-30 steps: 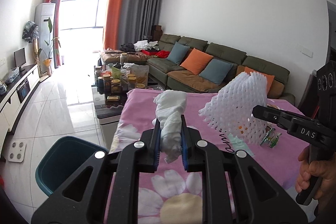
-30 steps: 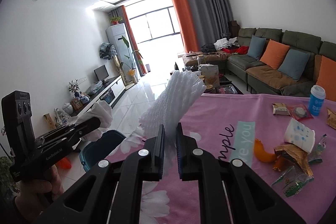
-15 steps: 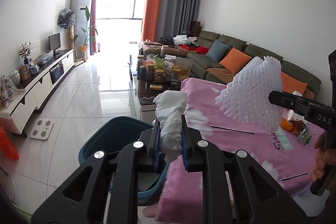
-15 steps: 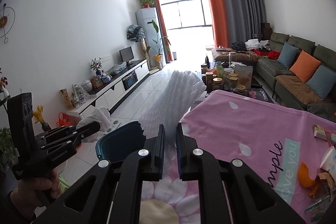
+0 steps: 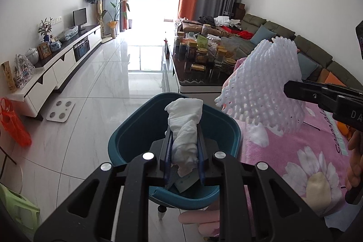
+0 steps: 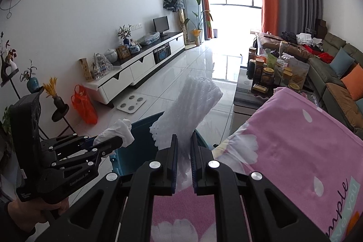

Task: Collect trash
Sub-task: 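Carry the foam net and tissue to the teal bin and open both tools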

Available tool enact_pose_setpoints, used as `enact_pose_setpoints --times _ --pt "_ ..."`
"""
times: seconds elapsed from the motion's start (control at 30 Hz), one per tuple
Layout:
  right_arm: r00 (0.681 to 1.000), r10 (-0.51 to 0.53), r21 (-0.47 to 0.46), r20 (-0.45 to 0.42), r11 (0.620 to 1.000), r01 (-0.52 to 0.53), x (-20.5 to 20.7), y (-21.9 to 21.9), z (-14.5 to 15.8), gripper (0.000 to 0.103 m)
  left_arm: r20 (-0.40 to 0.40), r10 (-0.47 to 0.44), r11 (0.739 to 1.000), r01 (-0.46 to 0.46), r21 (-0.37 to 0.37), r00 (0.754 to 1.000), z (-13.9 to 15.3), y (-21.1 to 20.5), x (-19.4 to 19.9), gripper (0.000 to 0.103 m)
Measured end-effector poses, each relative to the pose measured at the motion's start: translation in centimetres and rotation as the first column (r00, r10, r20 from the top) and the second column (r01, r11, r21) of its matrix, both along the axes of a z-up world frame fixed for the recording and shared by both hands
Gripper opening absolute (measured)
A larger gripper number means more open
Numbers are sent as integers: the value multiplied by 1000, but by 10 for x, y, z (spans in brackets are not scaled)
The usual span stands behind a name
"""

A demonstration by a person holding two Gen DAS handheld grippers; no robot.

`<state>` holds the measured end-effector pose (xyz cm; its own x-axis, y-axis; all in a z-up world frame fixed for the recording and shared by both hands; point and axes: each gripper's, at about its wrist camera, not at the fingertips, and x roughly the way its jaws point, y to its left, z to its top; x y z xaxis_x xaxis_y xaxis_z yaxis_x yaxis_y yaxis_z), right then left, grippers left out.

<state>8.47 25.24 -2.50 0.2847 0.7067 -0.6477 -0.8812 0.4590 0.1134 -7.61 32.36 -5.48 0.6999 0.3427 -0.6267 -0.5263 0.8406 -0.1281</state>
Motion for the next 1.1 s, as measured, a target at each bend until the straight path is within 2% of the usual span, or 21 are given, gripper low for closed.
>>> enact_pose_setpoints --times 0.17,0.4,0.63,0.83,1.0,1.1 --pt "1000 27 -72 -12 997 -28 1 28 -15 9 -30 2 999 -3 -33 1000 -12 2 38 20" --pt "997 72 -202 1 977 -71 4 66 -38 10 -76 6 997 -11 -72 997 -35 16 69 22" --pt "994 110 -308 -5 946 -106 5 90 -60 11 -115 8 996 -18 -88 993 -55 28 82 22" --pt "993 115 -332 -33 936 -119 9 98 -69 18 -130 15 995 -27 -92 991 -62 28 91 27" --pt "993 109 -307 -48 944 -118 13 97 -66 43 -141 20 996 -32 -83 990 -67 27 102 35" --pt "994 96 -278 -59 955 -108 18 95 -63 45 -143 25 997 -36 -71 989 -66 25 105 41"
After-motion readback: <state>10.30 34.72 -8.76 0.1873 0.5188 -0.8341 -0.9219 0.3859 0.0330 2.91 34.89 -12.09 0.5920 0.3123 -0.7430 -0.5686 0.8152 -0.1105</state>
